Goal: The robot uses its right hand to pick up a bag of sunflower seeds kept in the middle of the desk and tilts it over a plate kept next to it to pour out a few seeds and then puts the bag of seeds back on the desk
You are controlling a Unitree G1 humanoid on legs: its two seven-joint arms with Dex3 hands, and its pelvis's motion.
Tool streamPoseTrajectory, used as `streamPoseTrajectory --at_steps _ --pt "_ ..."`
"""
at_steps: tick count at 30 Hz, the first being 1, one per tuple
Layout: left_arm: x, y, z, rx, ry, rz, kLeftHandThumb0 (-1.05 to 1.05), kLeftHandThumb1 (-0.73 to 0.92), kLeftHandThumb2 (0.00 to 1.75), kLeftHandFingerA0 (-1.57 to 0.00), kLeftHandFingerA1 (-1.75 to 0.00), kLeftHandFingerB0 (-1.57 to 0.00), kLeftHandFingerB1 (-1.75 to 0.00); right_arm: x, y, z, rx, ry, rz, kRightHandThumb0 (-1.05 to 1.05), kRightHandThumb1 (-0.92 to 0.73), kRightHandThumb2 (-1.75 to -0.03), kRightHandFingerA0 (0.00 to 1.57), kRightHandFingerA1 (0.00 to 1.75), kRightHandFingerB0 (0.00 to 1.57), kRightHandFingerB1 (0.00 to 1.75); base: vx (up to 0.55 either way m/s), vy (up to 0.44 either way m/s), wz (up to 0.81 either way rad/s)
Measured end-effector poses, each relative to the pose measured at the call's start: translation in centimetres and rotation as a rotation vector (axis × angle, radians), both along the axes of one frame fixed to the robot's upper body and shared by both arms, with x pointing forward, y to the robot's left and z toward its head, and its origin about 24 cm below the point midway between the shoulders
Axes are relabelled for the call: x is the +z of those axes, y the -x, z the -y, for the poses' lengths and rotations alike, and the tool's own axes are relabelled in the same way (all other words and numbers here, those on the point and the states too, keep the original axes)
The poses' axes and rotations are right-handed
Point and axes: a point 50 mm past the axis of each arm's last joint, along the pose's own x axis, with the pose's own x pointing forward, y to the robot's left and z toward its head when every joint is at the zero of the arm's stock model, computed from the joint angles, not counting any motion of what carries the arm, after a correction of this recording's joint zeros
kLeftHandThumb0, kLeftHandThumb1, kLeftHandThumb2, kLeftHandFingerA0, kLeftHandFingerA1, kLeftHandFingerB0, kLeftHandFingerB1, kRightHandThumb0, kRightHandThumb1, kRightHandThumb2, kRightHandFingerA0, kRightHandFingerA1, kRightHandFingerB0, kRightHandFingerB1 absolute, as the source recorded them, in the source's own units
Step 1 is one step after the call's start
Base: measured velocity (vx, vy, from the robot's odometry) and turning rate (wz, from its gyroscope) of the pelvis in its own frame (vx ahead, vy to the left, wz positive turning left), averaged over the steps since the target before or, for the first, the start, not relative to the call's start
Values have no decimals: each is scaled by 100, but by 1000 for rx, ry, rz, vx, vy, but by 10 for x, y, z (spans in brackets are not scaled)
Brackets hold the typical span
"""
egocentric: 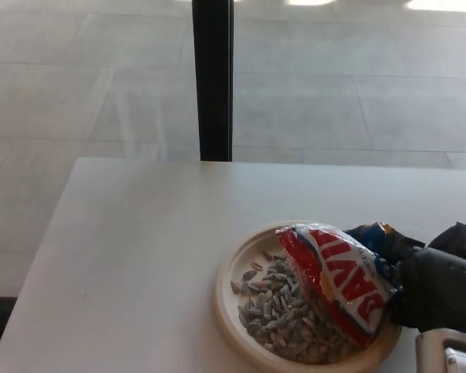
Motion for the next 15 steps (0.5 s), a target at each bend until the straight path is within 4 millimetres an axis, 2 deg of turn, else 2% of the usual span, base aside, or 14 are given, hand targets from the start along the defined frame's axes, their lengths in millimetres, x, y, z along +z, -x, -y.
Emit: streamPoseTrajectory --at_steps 2,3,6,8,9,10,11,12,14,15 --pt "0 1 0 1 1 -2 -71 65 60 -56 -60 -62 -47 0 0 2 -11 -23 -12 -23 -56 -97 90 175 72 160 0 0 0" --pt "0 1 0 2 1 -2 -71 67 60 -57 -60 -62 -47 0 0 2 -20 -46 -22 -22 -51 -102 90 175 73 162 0 0 0" --pt "-1 2 1 6 3 -4 -70 67 60 -58 -59 -60 -46 0 1 4 -41 -107 -45 -21 -50 -101 89 175 74 158 0 0 0" --pt "-1 2 1 5 4 -6 -72 69 61 -58 -55 -58 -45 0 1 4 -51 -141 -57 -22 -46 -104 93 175 79 147 0 0 0" --pt "-2 2 2 2 5 -10 -73 68 61 -58 -57 -58 -46 0 1 5 -57 -164 -63 -21 -45 -104 92 175 79 146 0 0 0" --pt "-2 2 2 1 6 -11 -73 67 61 -59 -60 -60 -46 0 1 6 -61 -177 -66 -22 -46 -104 91 175 76 153 0 0 0" --pt "-2 2 2 1 7 -11 -72 66 60 -57 -62 -59 -47 0 0 7 -69 -211 -71 -22 -47 -104 92 175 80 143 0 0 0" --pt "-2 2 2 3 8 -10 -71 67 60 -57 -61 -60 -46 1 0 8 -74 -230 -73 -17 -46 -104 102 175 80 134 0 0 0" --pt "-3 3 3 11 10 -2 -71 67 60 -57 -61 -60 -46 1 0 9 -88 -283 -78 -17 -46 -104 102 175 80 134 0 0 0" --pt "-3 3 4 15 13 1 -71 67 60 -54 -58 -59 -47 1 0 9 -95 -312 -83 -35 -48 -112 115 133 86 110 0 0 0"
